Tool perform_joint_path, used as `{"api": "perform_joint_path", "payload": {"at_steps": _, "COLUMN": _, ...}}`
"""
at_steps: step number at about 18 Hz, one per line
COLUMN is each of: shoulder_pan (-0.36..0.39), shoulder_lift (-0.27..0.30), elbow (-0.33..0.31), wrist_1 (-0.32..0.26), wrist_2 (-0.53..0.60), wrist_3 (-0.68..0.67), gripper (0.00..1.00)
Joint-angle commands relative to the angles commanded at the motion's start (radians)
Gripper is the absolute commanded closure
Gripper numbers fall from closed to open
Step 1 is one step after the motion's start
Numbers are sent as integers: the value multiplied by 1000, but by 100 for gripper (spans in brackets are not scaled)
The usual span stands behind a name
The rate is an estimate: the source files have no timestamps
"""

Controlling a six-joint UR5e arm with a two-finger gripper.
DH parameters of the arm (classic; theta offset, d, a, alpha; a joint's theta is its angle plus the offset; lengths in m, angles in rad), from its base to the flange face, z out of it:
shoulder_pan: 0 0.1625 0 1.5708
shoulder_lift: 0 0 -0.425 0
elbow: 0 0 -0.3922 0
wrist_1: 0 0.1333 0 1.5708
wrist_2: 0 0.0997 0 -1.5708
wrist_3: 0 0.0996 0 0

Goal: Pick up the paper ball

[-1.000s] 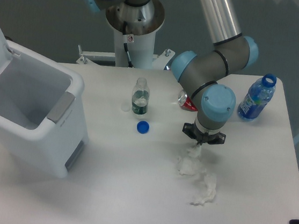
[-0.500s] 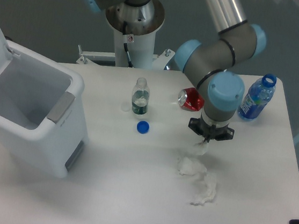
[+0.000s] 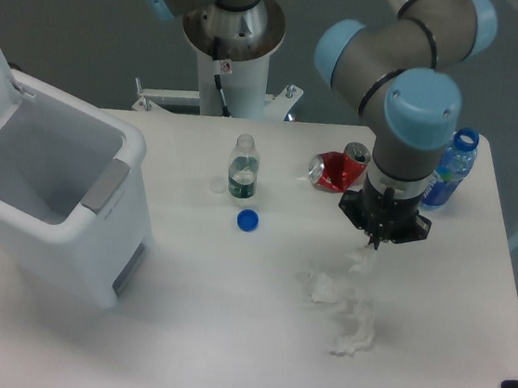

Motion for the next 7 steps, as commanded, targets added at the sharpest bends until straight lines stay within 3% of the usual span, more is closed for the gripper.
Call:
{"api": "perform_joint_path", "payload": {"at_steps": 3, "shoulder_pan": 2, "shoulder_lift": -11, "elbow": 55, "wrist_1": -75, "wrist_2": 3, "wrist_3": 94, "gripper": 100}}
{"api": "perform_joint_path", "payload": {"at_steps": 7, "shoulder_pan": 5, "shoulder_lift": -20, "elbow": 62, "wrist_1": -83, "wrist_2": 2, "wrist_3": 97, "gripper": 100}}
